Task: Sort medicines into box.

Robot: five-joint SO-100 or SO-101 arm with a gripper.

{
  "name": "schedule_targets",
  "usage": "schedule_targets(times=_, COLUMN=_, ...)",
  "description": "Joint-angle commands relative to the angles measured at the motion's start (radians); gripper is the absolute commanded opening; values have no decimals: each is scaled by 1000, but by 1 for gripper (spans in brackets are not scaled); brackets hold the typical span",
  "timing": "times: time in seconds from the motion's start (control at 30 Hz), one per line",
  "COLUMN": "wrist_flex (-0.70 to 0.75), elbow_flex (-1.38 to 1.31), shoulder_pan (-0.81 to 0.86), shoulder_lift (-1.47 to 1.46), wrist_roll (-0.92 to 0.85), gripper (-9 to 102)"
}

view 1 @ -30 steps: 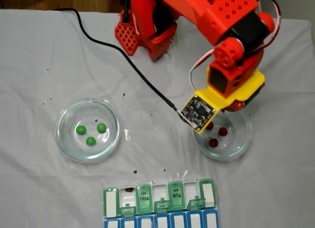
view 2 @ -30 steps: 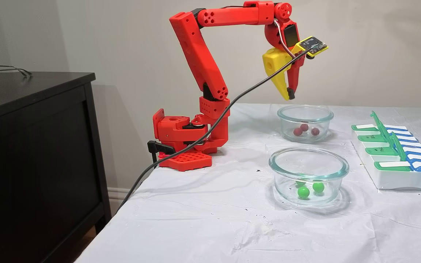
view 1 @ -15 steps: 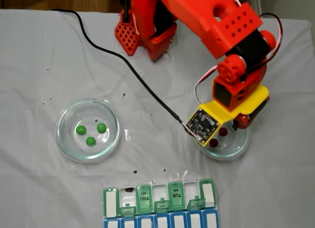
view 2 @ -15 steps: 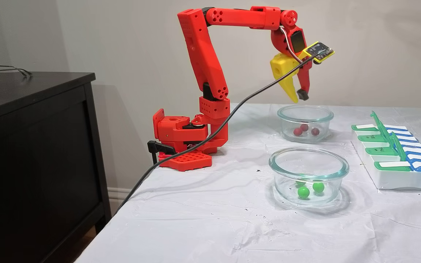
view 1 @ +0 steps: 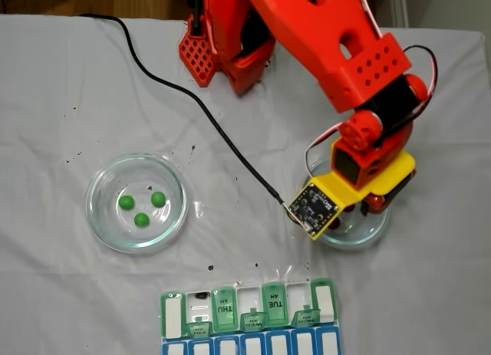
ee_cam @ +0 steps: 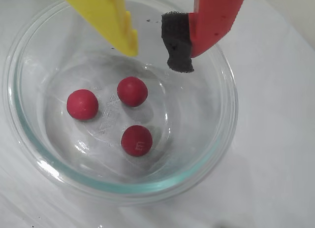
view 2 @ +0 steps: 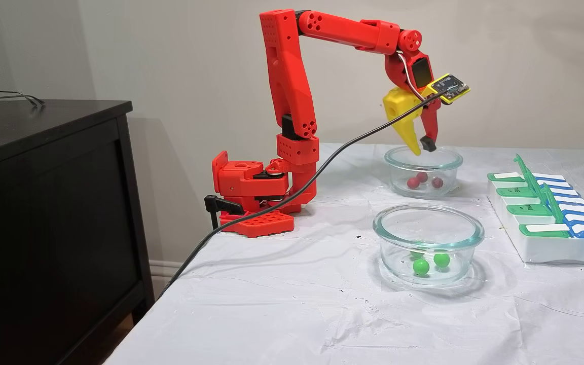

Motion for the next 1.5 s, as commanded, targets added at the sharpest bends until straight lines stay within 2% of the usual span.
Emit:
schedule_targets(times=0.0, wrist_flex=-28, elbow_flex=0, shoulder_pan=-8, shoulder_lift=11, wrist_roll=3, gripper=10)
schedule_targets(times=0.4, wrist_flex=-48, elbow_flex=26, shoulder_pan=-17, shoulder_lift=-37, wrist_roll=6, gripper=12)
schedule_targets(times=0.53, wrist_flex=-38, elbow_flex=26, shoulder_pan=-29, shoulder_lift=-51, wrist_roll=14, gripper=17)
schedule_targets(times=1.47, wrist_flex=-132, elbow_flex=71, shoulder_pan=-34, shoulder_lift=-103, wrist_roll=29, gripper=21)
